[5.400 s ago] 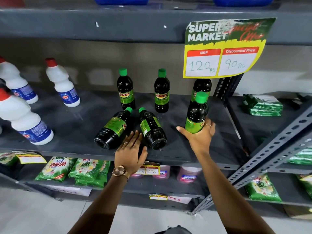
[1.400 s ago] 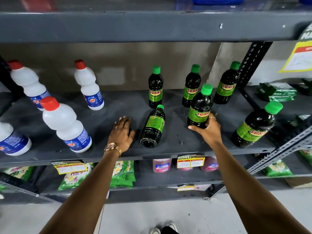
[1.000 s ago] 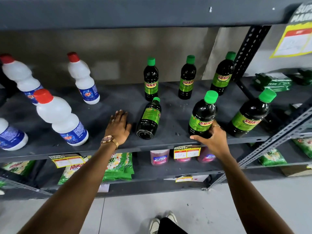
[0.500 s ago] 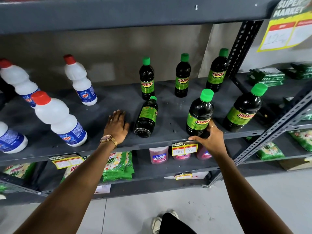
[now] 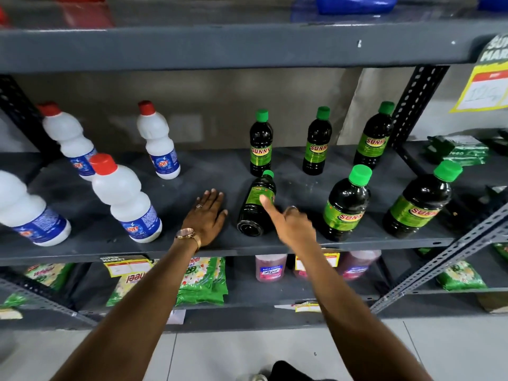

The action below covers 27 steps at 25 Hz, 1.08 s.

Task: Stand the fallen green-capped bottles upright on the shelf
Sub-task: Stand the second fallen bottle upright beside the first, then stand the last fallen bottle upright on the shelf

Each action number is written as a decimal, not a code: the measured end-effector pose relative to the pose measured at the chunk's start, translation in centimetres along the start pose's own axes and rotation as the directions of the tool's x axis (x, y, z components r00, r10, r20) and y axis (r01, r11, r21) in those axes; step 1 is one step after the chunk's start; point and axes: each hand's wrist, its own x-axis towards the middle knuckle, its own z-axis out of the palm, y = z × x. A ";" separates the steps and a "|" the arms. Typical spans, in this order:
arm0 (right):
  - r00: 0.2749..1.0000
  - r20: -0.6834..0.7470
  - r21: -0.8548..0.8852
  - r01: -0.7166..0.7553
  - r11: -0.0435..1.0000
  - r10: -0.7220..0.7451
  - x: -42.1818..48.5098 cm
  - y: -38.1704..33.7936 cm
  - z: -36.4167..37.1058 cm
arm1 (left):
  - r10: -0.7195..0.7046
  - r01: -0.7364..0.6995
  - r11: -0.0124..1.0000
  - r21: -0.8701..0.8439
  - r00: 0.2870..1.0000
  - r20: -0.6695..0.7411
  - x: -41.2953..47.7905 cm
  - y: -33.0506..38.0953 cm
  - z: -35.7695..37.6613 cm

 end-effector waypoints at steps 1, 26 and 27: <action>0.988 0.106 -0.115 -0.103 0.988 0.116 1.9 -1.4 -1.0 | 0.002 -0.002 1.000 -0.002 1.000 0.006 0.0 0.3 0.1; 0.937 -0.220 0.458 0.345 0.819 -0.271 8.1 1.9 3.5 | -0.008 0.009 1.000 0.014 0.996 -0.087 0.3 -0.6 1.1; 0.933 -0.243 0.440 0.349 0.827 -0.264 7.9 1.9 3.5 | -0.009 0.010 1.000 0.014 0.996 -0.084 0.4 -0.7 1.1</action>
